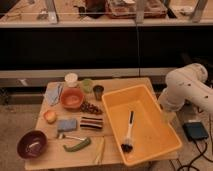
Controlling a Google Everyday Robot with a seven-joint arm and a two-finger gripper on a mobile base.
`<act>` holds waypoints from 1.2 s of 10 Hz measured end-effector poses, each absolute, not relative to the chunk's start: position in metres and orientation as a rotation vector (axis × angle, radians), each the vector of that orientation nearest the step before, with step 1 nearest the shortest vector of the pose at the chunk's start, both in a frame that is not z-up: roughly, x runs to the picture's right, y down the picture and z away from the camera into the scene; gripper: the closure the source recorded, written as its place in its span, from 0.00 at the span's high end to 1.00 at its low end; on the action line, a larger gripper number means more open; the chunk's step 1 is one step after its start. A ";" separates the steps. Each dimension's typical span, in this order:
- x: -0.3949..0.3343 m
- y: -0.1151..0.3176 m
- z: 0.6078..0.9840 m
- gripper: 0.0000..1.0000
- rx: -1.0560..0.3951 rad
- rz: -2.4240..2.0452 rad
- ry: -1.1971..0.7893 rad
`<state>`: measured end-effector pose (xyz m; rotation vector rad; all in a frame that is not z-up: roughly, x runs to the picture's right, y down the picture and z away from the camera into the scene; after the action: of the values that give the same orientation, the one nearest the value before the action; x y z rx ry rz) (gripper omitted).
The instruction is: Place fork in purple bowl
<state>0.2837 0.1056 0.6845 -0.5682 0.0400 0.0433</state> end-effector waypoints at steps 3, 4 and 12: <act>0.274 0.101 0.679 0.65 -0.580 0.055 -0.008; 0.262 0.098 0.674 0.65 -0.585 0.058 -0.040; 0.179 0.094 0.658 0.65 -0.592 0.012 -0.164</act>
<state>0.1789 0.0936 0.6580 -0.5918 -0.1643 0.0116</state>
